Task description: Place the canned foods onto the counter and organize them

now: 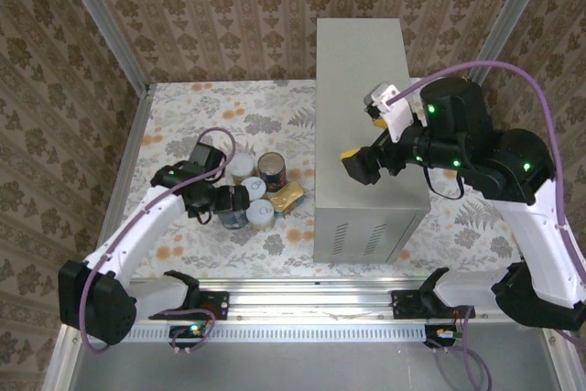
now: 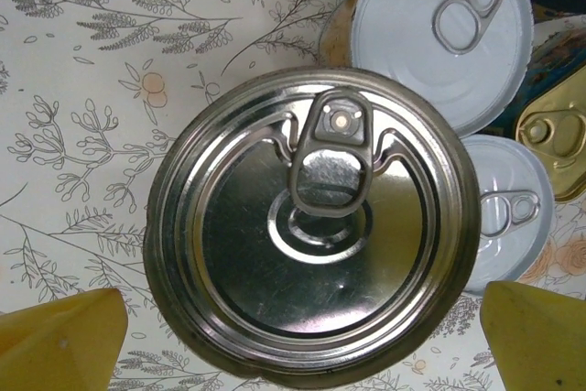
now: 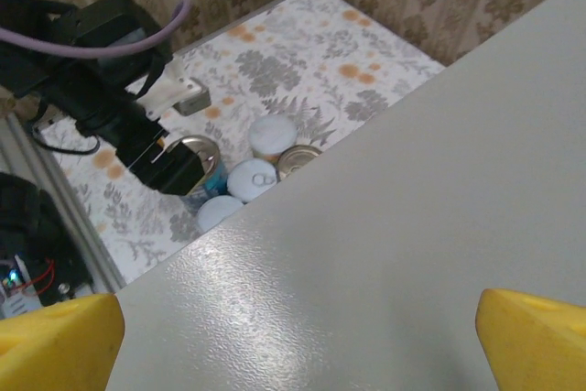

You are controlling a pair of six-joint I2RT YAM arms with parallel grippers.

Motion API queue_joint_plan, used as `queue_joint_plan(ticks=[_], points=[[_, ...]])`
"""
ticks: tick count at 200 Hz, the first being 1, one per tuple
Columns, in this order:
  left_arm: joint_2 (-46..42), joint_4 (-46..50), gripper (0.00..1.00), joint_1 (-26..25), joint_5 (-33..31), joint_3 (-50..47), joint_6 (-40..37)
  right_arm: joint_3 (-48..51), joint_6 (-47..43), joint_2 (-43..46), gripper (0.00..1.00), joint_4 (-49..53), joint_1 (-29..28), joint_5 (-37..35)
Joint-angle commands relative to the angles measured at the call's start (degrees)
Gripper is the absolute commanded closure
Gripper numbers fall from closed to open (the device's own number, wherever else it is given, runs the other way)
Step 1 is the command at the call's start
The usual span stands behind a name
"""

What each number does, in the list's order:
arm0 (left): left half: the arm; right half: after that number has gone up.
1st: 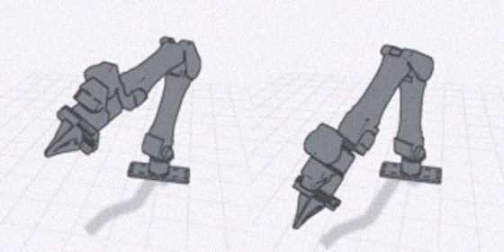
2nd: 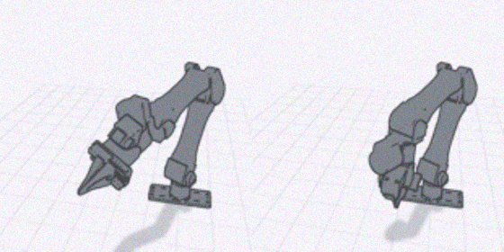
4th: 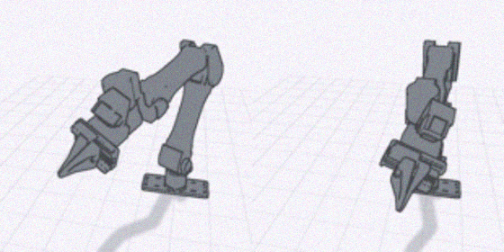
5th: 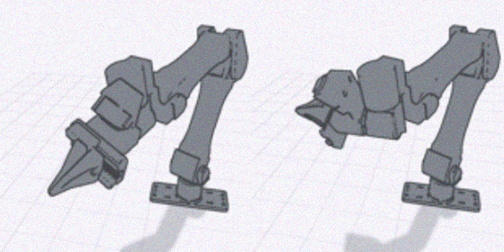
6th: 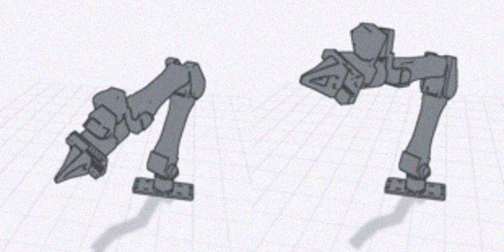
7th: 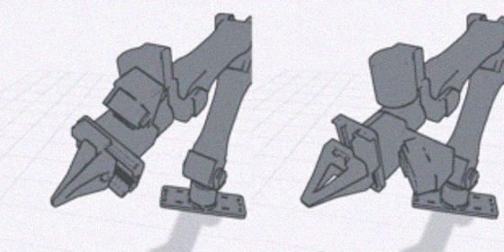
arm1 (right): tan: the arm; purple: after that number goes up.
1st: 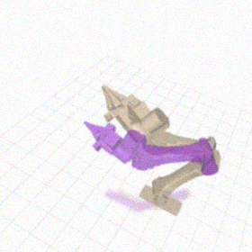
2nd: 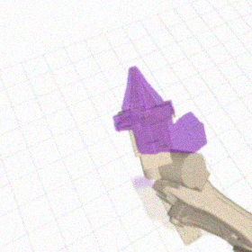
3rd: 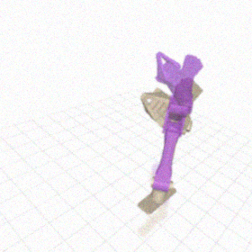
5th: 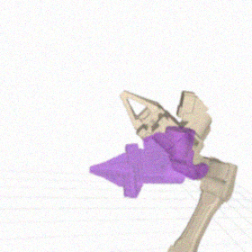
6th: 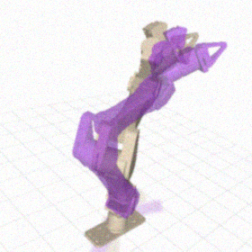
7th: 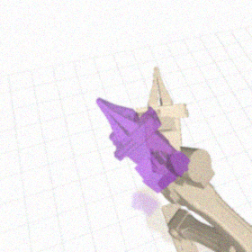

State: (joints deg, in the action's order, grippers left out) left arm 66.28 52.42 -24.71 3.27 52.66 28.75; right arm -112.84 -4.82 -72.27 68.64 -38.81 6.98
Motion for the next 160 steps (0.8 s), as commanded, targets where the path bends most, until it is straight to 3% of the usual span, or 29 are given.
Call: queue_joint_plan(ticks=[1, 81, 160], points=[[0.8, 0.3, 0.00, -0.3, 0.3, -1.3, 0.9, -1.3, -1.6, -2.1, 0.00, 3.3, -2.5, 2.2], [1.2, -0.8, 0.00, -0.6, -0.3, -2.7, 0.4, -2.0, -2.4, -5.1, 0.00, 3.3, -8.3, -0.2], [4.0, -2.7, 0.00, -1.9, -7.5, -0.6, 0.1, -1.1, -3.1, -5.5, 0.00, 2.3, -9.7, -0.9]])
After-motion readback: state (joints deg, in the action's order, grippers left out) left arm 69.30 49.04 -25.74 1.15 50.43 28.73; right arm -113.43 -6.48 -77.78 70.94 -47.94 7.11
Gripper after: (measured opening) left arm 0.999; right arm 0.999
